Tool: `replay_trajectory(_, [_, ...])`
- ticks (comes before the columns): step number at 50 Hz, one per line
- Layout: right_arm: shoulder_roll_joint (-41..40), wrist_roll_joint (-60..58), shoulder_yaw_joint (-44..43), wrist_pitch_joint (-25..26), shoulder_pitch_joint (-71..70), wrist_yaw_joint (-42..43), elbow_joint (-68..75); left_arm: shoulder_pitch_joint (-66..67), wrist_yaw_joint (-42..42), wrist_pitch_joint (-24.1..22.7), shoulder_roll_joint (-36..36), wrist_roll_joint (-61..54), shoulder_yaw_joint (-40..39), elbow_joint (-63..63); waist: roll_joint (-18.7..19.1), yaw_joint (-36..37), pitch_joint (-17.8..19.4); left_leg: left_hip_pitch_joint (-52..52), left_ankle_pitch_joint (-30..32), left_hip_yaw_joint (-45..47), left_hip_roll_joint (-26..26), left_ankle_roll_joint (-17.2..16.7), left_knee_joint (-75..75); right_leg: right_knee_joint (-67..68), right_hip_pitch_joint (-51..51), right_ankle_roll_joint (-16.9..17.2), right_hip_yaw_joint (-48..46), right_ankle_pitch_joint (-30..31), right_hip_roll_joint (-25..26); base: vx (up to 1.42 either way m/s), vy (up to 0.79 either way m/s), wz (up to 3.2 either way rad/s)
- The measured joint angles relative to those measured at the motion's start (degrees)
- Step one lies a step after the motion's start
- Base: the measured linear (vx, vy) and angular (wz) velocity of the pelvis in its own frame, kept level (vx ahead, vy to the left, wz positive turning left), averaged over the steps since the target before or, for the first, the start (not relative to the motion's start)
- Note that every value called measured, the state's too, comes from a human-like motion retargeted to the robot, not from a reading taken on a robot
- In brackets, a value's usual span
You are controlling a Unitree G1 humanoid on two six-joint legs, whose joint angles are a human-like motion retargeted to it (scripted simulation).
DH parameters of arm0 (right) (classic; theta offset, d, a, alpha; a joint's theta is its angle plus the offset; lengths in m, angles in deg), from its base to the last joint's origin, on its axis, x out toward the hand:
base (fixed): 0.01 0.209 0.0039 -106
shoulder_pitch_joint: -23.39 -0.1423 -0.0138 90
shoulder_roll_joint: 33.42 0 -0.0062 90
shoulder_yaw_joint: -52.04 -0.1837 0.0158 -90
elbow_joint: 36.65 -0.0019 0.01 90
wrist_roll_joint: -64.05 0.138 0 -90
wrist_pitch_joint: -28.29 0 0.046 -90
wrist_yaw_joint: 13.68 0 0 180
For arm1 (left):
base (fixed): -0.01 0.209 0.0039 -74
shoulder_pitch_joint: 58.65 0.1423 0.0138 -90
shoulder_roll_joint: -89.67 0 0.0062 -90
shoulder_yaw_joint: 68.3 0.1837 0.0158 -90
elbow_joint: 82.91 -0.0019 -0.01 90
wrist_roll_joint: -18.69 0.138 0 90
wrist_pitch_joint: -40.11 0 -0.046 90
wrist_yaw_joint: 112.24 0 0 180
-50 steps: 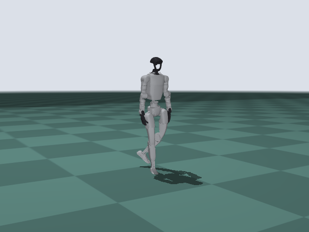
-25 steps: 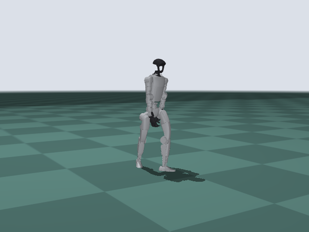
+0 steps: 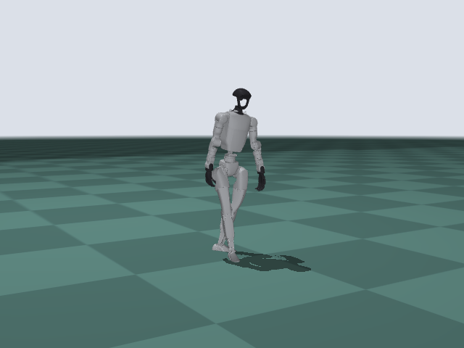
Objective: Walk run
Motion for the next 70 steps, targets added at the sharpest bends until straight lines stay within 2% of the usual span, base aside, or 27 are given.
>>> replay_trajectory(5, [-2.51, 2.43, -1.59, 0.86, -0.31, -1.54, 2.2, -1.04, 0.46, -1.43, 1.75, 0.39, 2.58, 3.57, 0.76, -1.2, 0.27, 4.47, -2.91, -0.83, 0.22, -1.41, -0.2, -7.86, -4.63, -1.95, 2.48, -2.26, 2.22, 0.62, -0.19, 0.45])
replay_trajectory(8, [-2.57, 4.36, -2.16, 2.41, -1.4, -3.36, 3.62, 0.63, 1.91, -1.72, 3.2, 3.0, 3.18, 4.74, 0.96, -0.41, -0.34, 6.31, -3.87, -0.73, -0.14, -2.33, 1.12, -3.29, -4.84, -6.66, 1.62, -0.43, 1.79, 0.65, -0.18, -0.08])
replay_trajectory(10, [-2.06, 4.96, -1.73, 2.95, -1.22, -4.16, 4.16, 3.29, 3.03, -1.63, 3.86, 6.01, 2.68, 4.53, 1.7, -1.31, -0.9, 8.28, -2.29, -1.89, 0.18, -3.45, 2.73, -1.92, -3.5, -8.98, 2.21, 3.41, 2.24, 0.99, -0.22, 0.12])
replay_trajectory(13, [-0.83, 4.87, -1.95, 3.42, -1.36, -3.27, 4.71, 8.24, 2.69, -1.48, 4.88, 12.14, 0.21, 2.23, 2.34, -1.34, -1.89, 10.23, 7.47, -0.19, 0.92, -4.33, 7.63, 1.34, -2.0, -8.54, 9.84, 2.54, 3.24, 0.91, -0.13, -0.02])
replay_trajectory(16, [-0.23, 6.03, -1.98, 2.92, -1.44, -1.44, 4.06, 12.0, 0.29, 0.08, 5.36, 15.19, -1.66, -3.15, -1.26, 1.05, -3.1, 8.7, 21.37, 4.64, -0.49, -2.12, 18.29, -0.33, 4.28, -7.48, 8.84, -0.62, -0.83, 0.97, -0.17, -0.41])
replay_trajectory(17, [-0.12, 6.8, -1.82, 2.56, -1.5, -0.94, 3.63, 12.8, 0.08, 0.99, 5.15, 15.74, -1.91, -5.12, -2.93, 2.03, -3.21, 7.14, 23.91, 5.14, -1.16, -1.36, 23.55, -0.98, 6.29, -6.87, 9.81, -1.37, -2.23, 0.69, -0.12, -0.1])
replay_trajectory(18, [0.02, 7.6, -1.57, 2.18, -1.69, -0.55, 3.16, 13.34, 0.55, 2.14, 4.76, 16.12, -2.02, -6.78, -4.59, 2.23, -3.05, 5.31, 23.95, 5.72, -1.03, -0.43, 29.67, -1.26, 7.89, -6.12, 11.81, -2.13, -3.5, 0.7, -0.14, 0.39])
replay_trajectory(20, [0.55, 8.24, -1.13, 1.76, -3.03, 0.34, 2.69, 14.13, 2.19, 4.22, 4.1, 16.79, -2.59, -8.92, -7.19, 2.32, -2.52, 0.55, 18.25, 7.66, 1.91, 2.68, 41.98, -2.11, 11.41, -5.08, 12.61, -3.6, -5.93, 0.75, -0.19, 0.78])
replay_trajectory(22, [1.42, 7.25, -0.63, 1.91, -5.44, 1.21, 3.06, 14.92, 2.9, 4.99, 3.93, 16.31, -3.79, -9.74, -7.56, 2.25, -1.9, -4.4, 13.85, 10.08, 7.04, 6.1, 49.41, -4.36, 15.65, -4.7, 8.7, -4.34, -6.58, 0.76, -0.23, 0.67])
replay_trajectory(23, [1.85, 6.51, -0.29, 2.01, -6.85, 1.48, 3.45, 15.31, 2.75, 4.95, 4.02, 15.6, -4.56, -9.94, -7.17, 2.38, -1.69, -7.46, 12.68, 9.52, 8.31, 6.6, 51.12, -5.74, 17.43, -4.57, 7.93, -4.47, -5.64, 0.62, -0.21, 0.34])
replay_trajectory(25, [2.67, 5.24, 0.5, 2.27, -9.6, 1.38, 4.05, 16.04, 1.88, 4.38, 4.5, 13.8, -6.01, -10.0, -5.86, 3.52, -1.5, -14.77, 10.8, 5.18, 7.6, 5.13, 51.71, -8.91, 20.62, -4.09, 6.26, -4.26, -3.25, 0.56, -0.2, -0.07])
replay_trajectory(28, [3.68, 3.93, 1.83, 3.03, -12.52, -0.9, 2.89, 16.66, 1.26, 3.39, 5.06, 11.6, -7.15, -9.6, -4.81, 6.78, -0.99, -23.6, 10.35, -1.33, 3.82, 0.6, 45.28, -12.26, 24.6, -3.49, 5.9, -5.01, -0.25, 0.54, -0.2, -0.38])
replay_trajectory(35, [4.34, 0.73, 1.6, 1.24, -17.41, -1.53, -4.08, 14.1, 0.9, 4.06, 5.96, 9.66, -4.77, -9.69, -2.31, 12.09, 2.38, -30.48, 7.68, -2.8, 4.06, 1.12, 17.29, -15.06, 32.72, -0.56, 6.49, -8.37, 4.82, 0.59, -0.14, -0.23])
replay_trajectory(38, [3.68, 0.64, 3.37, 0.31, -17.25, -1.6, -6.33, 13.53, 1.4, 3.89, 6.28, 10.81, -3.52, -9.44, -2.42, 12.88, 2.55, -31.74, 7.64, -5.94, 3.38, 0.13, 12.45, -14.81, 35.48, 1.5, 6.78, -9.17, 4.87, 0.73, -0.05, -0.39])
replay_trajectory(40, [3.29, 0.16, 4.31, 0.41, -16.13, -3.09, -7.3, 13.46, 1.52, 3.8, 6.31, 11.57, -2.89, -9.39, -2.29, 13.5, 2.22, -31.17, 9.54, -6.68, 3.12, 0.92, 13.28, -13.45, 36.75, 3.11, 8.59, -8.84, 4.97, 0.88, 0.02, -0.47])
replay_trajectory(42, [2.67, -1.13, 3.94, 0.89, -14.41, -3.64, -7.16, 13.51, 1.32, 4.12, 6.35, 12.06, -2.71, -9.59, -1.63, 14.23, 1.57, -29.57, 10.79, -1.31, 4.48, 2.64, 14.32, -11.36, 38.07, 4.64, 9.11, -6.13, 5.04, 0.79, 0.04, -0.57])
replay_trajectory(43, [2.07, -1.78, 3.38, 1.15, -13.53, -3.0, -6.56, 13.36, 1.16, 4.46, 6.14, 12.18, -3.01, -9.88, -1.11, 14.29, 1.09, -30.15, 10.69, -5.88, 4.77, 2.07, 15.87, -9.95, 38.47, 5.13, 8.3, -3.85, 5.04, 0.83, 0.04, -0.51])
replay_trajectory(45, [0.71, -0.78, 2.4, -0.31, -11.59, 0.53, -4.66, 13.06, 0.21, 4.82, 6.0, 11.72, -3.61, -9.99, -0.15, 13.74, 0.02, -28.83, 7.83, -7.54, 6.26, 2.58, 18.1, -5.58, 38.33, 4.31, 4.26, 2.74, 4.13, 0.87, 0.05, -0.37])
replay_trajectory(48, [-0.07, 5.1, 2.22, -6.48, -7.93, 7.46, -2.24, 12.34, -0.92, 3.89, 5.66, 9.28, -2.09, -9.58, 2.2, 14.25, -0.81, -23.4, 5.27, -6.88, 8.62, 3.47, 15.64, 5.99, 35.29, 2.77, -0.12, 16.11, 2.53, 0.76, 0.06, -0.47])
replay_trajectory(49, [-0.02, 5.97, 2.27, -7.79, -7.0, 9.39, -1.85, 11.87, -1.0, 3.51, 5.24, 8.34, -1.4, -9.44, 3.12, 14.4, -0.87, -21.76, 4.45, -6.22, 9.85, 3.51, 15.13, 11.13, 33.91, 1.9, -2.23, 17.55, 1.42, 0.73, 0.09, -0.77])
replay_trajectory(50, [0.09, 6.31, 2.29, -8.81, -6.18, 11.2, -1.55, 11.32, -1.03, 3.17, 4.73, 7.45, -0.77, -9.27, 4.09, 14.58, -0.84, -20.21, 3.57, -5.69, 11.12, 3.47, 14.82, 16.59, 32.48, 0.63, -4.55, 17.78, 0.08, 0.69, 0.07, -0.89])
replay_trajectory(53, [0.85, 3.33, 1.07, -8.22, -4.98, 12.77, -0.83, 8.87, -2.0, 3.13, 3.25, 6.85, 0.38, -8.5, 5.84, 13.64, -0.16, -15.9, 1.74, -4.13, 12.43, 3.48, 12.96, 28.99, 25.91, -3.6, -8.88, 10.47, -4.58, 0.62, 0.04, -0.58])
replay_trajectory(55, [1.36, 1.83, 0.18, -6.05, -4.49, 11.22, -0.06, 6.9, -2.09, 2.85, 2.28, 6.76, 1.7, -8.03, 5.16, 11.93, 0.13, -13.03, 1.59, -1.96, 10.69, 3.94, 10.02, 32.71, 19.75, -3.46, -9.22, 7.69, -6.79, 0.6, -0.01, 0.11])
replay_trajectory(58, [1.77, 0.71, -0.87, -3.44, -3.19, 7.37, 0.7, 4.1, -0.49, 2.37, 1.18, 6.94, 3.51, -6.7, 3.23, 8.52, -0.02, -9.72, 1.56, -1.87, 6.62, 4.08, 5.97, 29.34, 10.35, -1.47, -6.81, 3.82, -7.22, 0.51, -0.06, 0.51])
replay_trajectory(63, [1.25, 0.63, -2.28, -0.83, -1.21, 5.4, 1.44, 0.12, 1.97, 0.9, 0.3, 6.54, 4.79, -2.57, -0.07, 3.96, 0.9, -3.05, -0.43, -2.95, 0.93, 3.41, 1.97, 6.53, 1.73, -0.95, -1.38, 1.62, -3.78, 0.54, -0.14, 0.53])
replay_trajectory(67, [0.3, 0.76, -3.37, 0.64, -0.25, 3.17, 2.1, -3.5, 0.5, -1.33, -0.19, 5.08, 7.22, -1.95, -1.01, 2.26, 1.52, 1.82, -2.78, -3.75, 0.02, 1.73, 0.8, -5.99, -2.79, -0.87, 3.9, -0.79, -0.43, 0.64, -0.2, 0.53])
replay_trajectory(70, [-0.1, 0.08, -4.45, 2.12, -0.3, 1.87, 2.41, -5.65, 1.53, -0.78, 0.49, 5.77, 8.01, -2.32, -0.95, 1.98, 1.44, 4.28, -4.63, -3.87, 0.33, 0.53, 1.0, -7.54, -4.21, -1.49, 0.04, -0.98, -0.45, 0.63, -0.24, 0.37])
